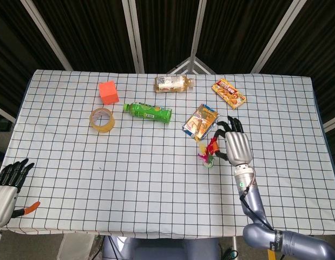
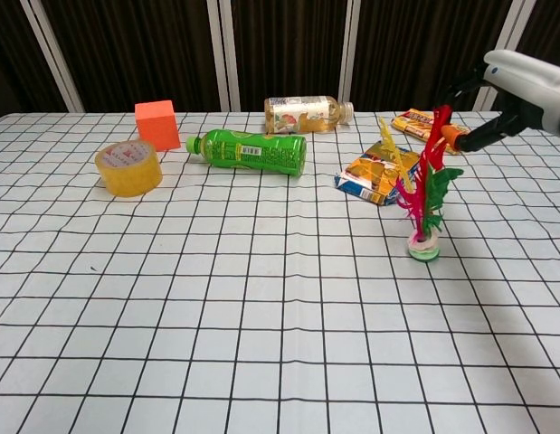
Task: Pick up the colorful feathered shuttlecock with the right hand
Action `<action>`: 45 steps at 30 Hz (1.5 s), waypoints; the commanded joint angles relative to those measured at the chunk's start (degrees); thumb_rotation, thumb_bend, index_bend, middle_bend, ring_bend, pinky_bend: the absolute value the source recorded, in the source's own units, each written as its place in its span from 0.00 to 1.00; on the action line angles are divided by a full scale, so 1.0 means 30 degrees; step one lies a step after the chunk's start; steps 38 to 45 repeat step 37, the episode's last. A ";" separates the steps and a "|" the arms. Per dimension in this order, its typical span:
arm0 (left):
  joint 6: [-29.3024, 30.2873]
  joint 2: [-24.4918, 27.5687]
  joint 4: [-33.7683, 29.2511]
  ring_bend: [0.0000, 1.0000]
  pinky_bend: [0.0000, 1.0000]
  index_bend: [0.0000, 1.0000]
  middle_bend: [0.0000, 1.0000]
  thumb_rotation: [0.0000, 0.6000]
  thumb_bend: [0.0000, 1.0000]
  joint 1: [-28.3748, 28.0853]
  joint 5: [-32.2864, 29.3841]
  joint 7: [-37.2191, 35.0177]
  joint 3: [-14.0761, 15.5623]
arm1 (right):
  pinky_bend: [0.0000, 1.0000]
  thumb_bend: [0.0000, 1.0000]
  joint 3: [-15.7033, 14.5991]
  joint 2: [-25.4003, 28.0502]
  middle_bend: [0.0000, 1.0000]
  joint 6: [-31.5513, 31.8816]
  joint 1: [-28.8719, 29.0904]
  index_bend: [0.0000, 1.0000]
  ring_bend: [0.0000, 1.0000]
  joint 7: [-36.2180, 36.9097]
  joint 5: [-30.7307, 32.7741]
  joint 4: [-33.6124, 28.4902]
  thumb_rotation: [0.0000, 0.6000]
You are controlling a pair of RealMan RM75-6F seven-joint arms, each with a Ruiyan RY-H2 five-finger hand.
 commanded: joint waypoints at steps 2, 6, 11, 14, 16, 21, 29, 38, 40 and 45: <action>0.0061 -0.0051 0.0066 0.00 0.00 0.00 0.00 1.00 0.00 0.0008 0.0083 0.0009 0.0007 | 0.00 0.56 -0.0275 0.0261 0.21 0.0657 -0.0290 0.31 0.00 -0.0378 -0.0226 -0.0171 1.00; 0.0170 -0.0089 0.0109 0.00 0.00 0.00 0.00 1.00 0.00 0.0020 0.0192 0.0006 0.0003 | 0.00 0.56 -0.0553 0.0503 0.17 0.1111 -0.0495 0.11 0.00 -0.0859 -0.0354 -0.0636 1.00; 0.0239 -0.0124 0.0172 0.00 0.00 0.00 0.00 1.00 0.00 0.0039 0.0225 -0.0011 -0.0004 | 0.00 0.52 -0.0815 0.0895 0.10 0.1622 -0.0769 0.00 0.00 -0.1391 -0.0415 -0.1544 1.00; 0.0278 -0.0128 0.0197 0.00 0.00 0.00 0.00 1.00 0.00 0.0042 0.0239 -0.0040 -0.0019 | 0.00 0.50 -0.0927 0.1202 0.07 0.1913 -0.0918 0.00 0.00 -0.1586 -0.0643 -0.1964 1.00; 0.0320 -0.0124 0.0223 0.00 0.00 0.00 0.00 1.00 0.00 0.0048 0.0279 -0.0085 -0.0017 | 0.00 0.49 -0.0960 0.1571 0.07 0.2195 -0.1095 0.00 0.00 -0.1626 -0.0868 -0.2378 1.00; 0.0390 -0.0130 0.0280 0.00 0.00 0.00 0.00 1.00 0.00 0.0062 0.0351 -0.0141 -0.0005 | 0.00 0.49 -0.0930 0.3112 0.06 0.2899 -0.1727 0.00 0.00 -0.1386 -0.1586 -0.3653 1.00; 0.0551 -0.0233 0.0459 0.00 0.00 0.00 0.00 1.00 0.00 0.0108 0.0448 0.0154 -0.0027 | 0.00 0.48 -0.2993 0.7195 0.01 0.3795 -0.4182 0.00 0.00 -0.0569 -0.3919 -0.4836 1.00; 0.0770 -0.0463 0.0768 0.00 0.00 0.00 0.00 1.00 0.00 0.0192 0.0574 0.1001 -0.0061 | 0.00 0.46 -0.6934 0.8677 0.00 0.6418 -0.7613 0.00 0.00 0.1767 -0.9003 -0.2042 1.00; 0.0770 -0.0463 0.0768 0.00 0.00 0.00 0.00 1.00 0.00 0.0192 0.0574 0.1001 -0.0061 | 0.00 0.46 -0.6934 0.8677 0.00 0.6418 -0.7613 0.00 0.00 0.1767 -0.9003 -0.2042 1.00; 0.0770 -0.0463 0.0768 0.00 0.00 0.00 0.00 1.00 0.00 0.0192 0.0574 0.1001 -0.0061 | 0.00 0.46 -0.6934 0.8677 0.00 0.6418 -0.7613 0.00 0.00 0.1767 -0.9003 -0.2042 1.00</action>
